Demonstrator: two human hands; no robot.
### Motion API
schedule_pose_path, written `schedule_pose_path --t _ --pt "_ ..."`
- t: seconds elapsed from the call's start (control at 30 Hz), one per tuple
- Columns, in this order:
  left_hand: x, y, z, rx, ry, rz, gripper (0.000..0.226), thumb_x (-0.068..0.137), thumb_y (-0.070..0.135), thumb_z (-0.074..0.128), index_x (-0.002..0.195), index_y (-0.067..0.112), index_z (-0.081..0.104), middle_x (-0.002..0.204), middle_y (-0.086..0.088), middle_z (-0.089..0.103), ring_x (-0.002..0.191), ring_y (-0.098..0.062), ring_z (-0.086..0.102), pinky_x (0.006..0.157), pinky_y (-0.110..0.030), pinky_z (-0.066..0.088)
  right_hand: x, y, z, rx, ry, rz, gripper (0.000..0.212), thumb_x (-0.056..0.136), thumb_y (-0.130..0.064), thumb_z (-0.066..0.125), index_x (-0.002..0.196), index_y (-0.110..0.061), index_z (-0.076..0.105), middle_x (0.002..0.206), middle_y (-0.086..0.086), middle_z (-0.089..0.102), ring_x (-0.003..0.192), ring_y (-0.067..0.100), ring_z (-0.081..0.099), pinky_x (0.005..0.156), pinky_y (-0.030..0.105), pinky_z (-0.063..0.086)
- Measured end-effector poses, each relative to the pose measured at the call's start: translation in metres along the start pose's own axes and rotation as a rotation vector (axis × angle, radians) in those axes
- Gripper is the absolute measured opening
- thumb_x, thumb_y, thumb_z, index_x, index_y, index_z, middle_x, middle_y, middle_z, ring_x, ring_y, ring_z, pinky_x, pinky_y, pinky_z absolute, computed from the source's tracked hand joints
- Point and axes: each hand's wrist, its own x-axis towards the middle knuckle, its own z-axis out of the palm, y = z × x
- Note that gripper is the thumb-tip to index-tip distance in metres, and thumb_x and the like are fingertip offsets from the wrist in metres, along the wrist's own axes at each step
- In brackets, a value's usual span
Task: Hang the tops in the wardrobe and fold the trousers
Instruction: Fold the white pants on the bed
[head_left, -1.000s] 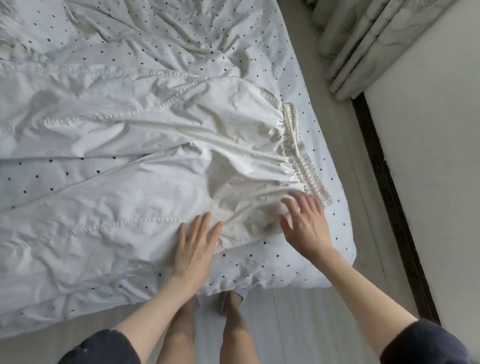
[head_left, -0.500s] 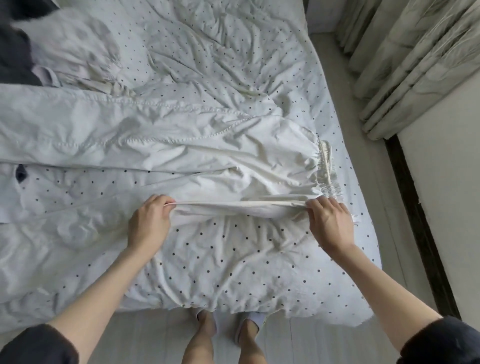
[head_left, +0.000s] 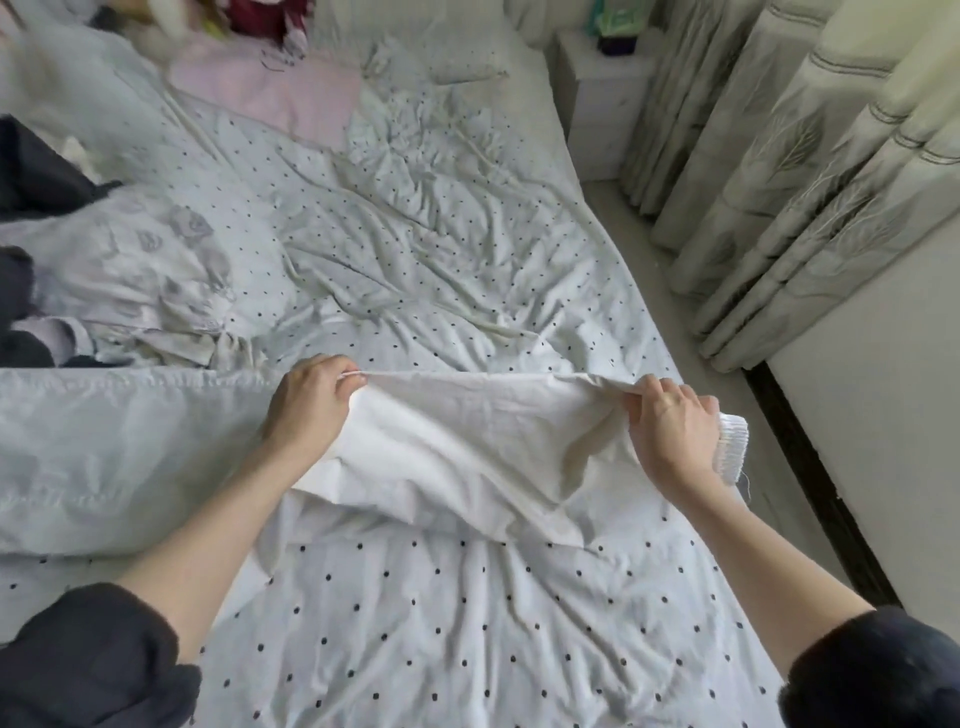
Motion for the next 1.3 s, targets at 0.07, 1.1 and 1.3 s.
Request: schedule_pose_path --t 0.07,1.1,1.3 --pt "0.023 -0.011 0.02 0.017 -0.062 -0.006 0.013 0.089 0.011 0.062 0.088 -0.001 0.066 0.091 -0.022 0.064 0.092 -0.038 0.056 0.073 -0.039 0.038 0.018 -0.007 0.019 -0.076 -0.085 0.029 0.03 0.098 -0.035 0.044 0.098 -0.008 0.057 0.096 0.012 0.065 0.093 0.032 0.059 0.079 0.04 0.032" --pt "-0.01 -0.071 0.014 0.105 -0.113 -0.212 0.042 0.093 0.032 0.042 0.119 0.003 0.058 0.117 -0.018 0.06 0.107 -0.039 0.058 0.088 -0.049 0.043 -0.032 -0.157 0.08 0.269 -0.384 -0.436 0.053 0.09 -0.048 0.03 0.128 -0.022 0.055 0.14 0.008 0.049 0.128 0.03 0.047 0.104 0.062 0.021" --pt "-0.085 -0.128 -0.022 0.002 -0.179 -0.408 0.031 0.088 0.019 0.063 0.115 0.004 0.061 0.11 -0.011 0.057 0.107 -0.029 0.055 0.091 -0.031 0.04 -0.034 -0.197 0.095 0.277 -0.562 -0.24 0.047 0.097 -0.048 0.022 0.141 -0.034 0.029 0.157 -0.005 0.009 0.145 0.017 0.0 0.112 0.057 -0.004"
